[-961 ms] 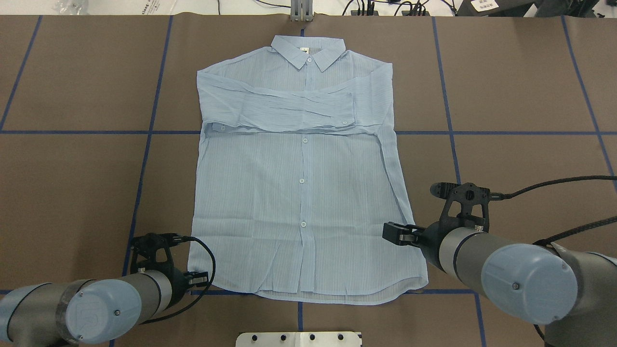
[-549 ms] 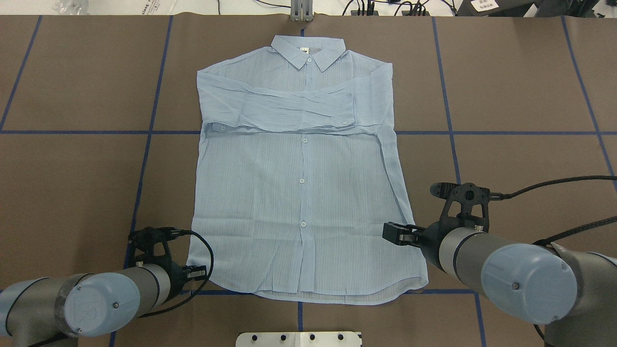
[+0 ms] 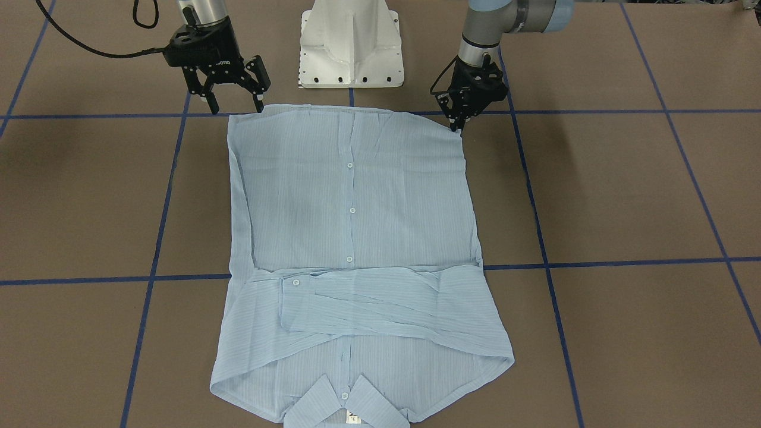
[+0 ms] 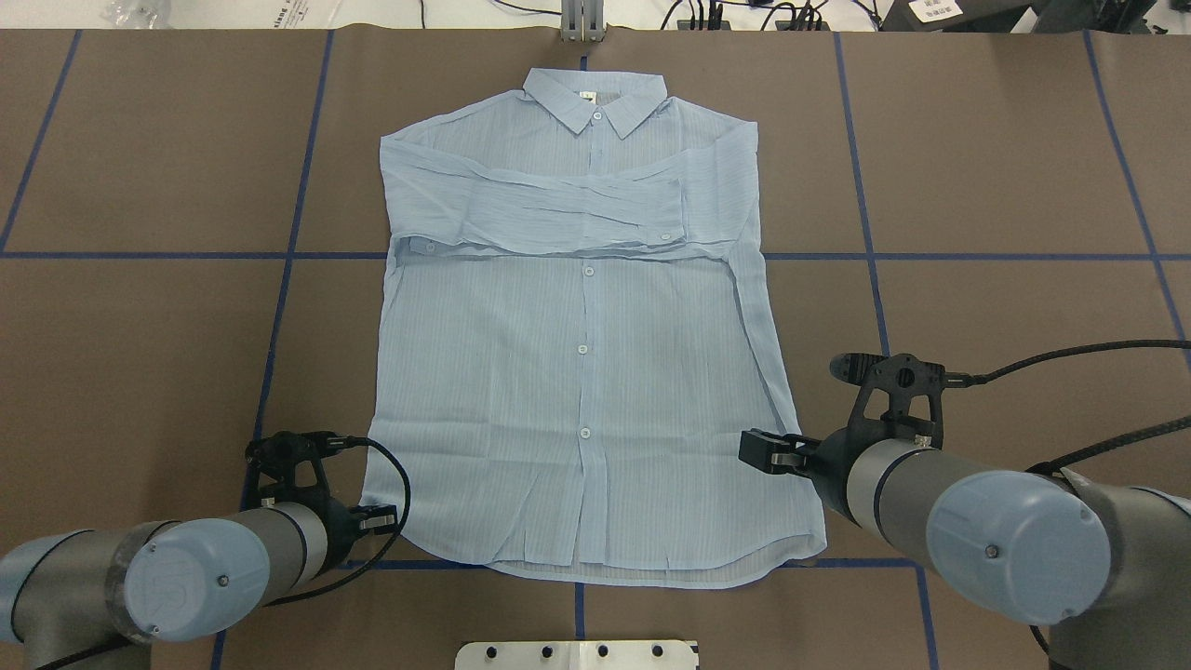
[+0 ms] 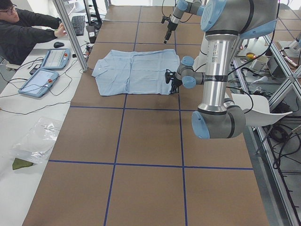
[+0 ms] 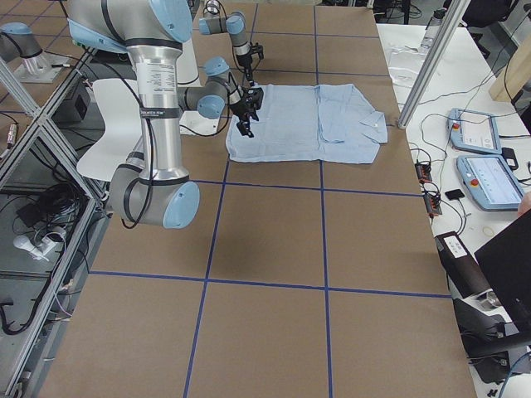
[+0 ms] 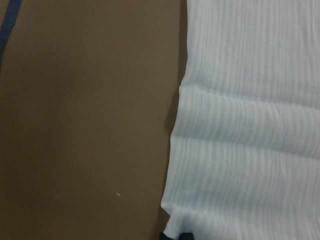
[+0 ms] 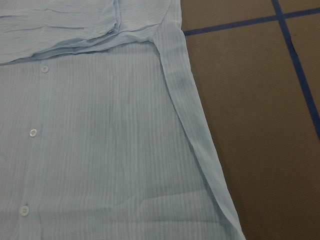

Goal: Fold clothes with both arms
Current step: 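Lower both grippers onto the hem corners nearest the robot, then pinch the hem corners with both grippers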

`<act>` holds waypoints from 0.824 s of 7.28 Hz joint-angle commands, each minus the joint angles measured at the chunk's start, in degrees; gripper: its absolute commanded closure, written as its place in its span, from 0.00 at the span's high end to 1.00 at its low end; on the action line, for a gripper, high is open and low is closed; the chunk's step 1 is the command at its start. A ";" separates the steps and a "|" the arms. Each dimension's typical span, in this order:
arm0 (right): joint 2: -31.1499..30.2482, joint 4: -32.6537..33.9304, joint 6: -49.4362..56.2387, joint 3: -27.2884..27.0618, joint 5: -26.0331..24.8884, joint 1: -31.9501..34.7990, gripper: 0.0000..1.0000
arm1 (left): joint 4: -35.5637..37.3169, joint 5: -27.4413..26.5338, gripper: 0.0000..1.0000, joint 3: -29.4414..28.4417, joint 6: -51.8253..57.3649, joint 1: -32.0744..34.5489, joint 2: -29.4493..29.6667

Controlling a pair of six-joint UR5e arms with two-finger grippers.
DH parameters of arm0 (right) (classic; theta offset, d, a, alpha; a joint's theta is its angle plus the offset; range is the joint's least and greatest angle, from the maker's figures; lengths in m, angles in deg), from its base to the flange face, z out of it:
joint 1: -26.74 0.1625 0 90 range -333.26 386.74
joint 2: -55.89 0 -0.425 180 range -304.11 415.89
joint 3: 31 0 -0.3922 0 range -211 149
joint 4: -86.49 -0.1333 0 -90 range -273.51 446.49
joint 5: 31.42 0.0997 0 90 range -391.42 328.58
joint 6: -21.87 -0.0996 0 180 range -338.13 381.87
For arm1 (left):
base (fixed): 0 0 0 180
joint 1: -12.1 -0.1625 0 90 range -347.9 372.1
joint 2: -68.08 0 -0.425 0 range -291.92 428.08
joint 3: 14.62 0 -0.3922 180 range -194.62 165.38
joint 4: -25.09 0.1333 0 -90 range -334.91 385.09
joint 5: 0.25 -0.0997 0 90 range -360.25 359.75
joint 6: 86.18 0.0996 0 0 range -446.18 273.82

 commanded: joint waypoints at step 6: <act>-0.09 -0.03 0.00 0.10 0.00 0.00 1.00 | -0.48 0.14 0.06 -1.37 -0.06 -0.35 2.74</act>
